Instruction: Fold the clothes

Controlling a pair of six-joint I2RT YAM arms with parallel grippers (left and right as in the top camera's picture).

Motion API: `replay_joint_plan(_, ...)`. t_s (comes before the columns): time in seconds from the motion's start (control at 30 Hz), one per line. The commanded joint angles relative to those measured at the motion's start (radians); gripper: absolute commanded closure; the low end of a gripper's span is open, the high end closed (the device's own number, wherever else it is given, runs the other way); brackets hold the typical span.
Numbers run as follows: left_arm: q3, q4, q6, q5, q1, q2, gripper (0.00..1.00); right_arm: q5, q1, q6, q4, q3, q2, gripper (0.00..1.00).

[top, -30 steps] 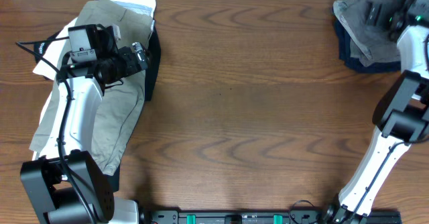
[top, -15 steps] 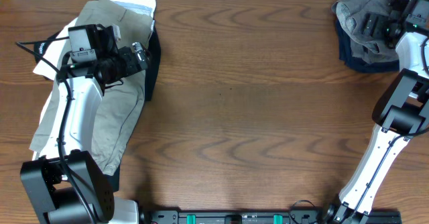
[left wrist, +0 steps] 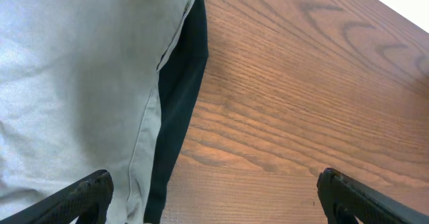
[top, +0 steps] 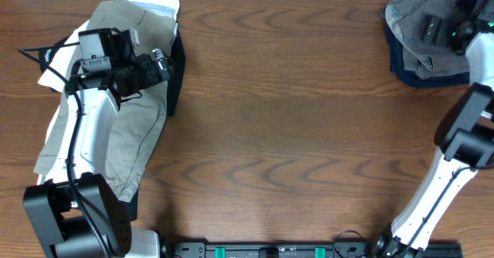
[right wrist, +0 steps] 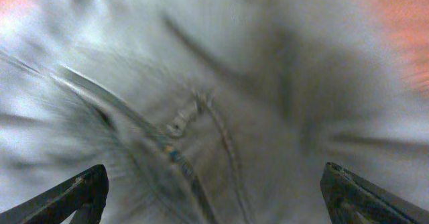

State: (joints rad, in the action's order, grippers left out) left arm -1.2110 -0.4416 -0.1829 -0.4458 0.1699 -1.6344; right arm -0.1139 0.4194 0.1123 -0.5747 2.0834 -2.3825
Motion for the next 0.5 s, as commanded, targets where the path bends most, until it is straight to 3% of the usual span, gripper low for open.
replay_joint_plan(0.0, 0.013, 0.002, 0.013, -0.006, 0.003, -0.012, 0.02, 0.004, 0.005, -0.008, -0.003, 0.011, 0.245, 0.01)
replay_joint_plan(0.27, 0.013, 0.002, 0.013, -0.006, 0.003, -0.012, 0.02, -0.089, -0.002, -0.151, -0.097, 0.011, 0.593, 0.01)
replay_joint_plan(0.47, 0.013, 0.002, 0.013, -0.006, 0.003, -0.012, 0.02, -0.093, -0.002, -0.157, -0.103, 0.011, 0.769, 0.01)
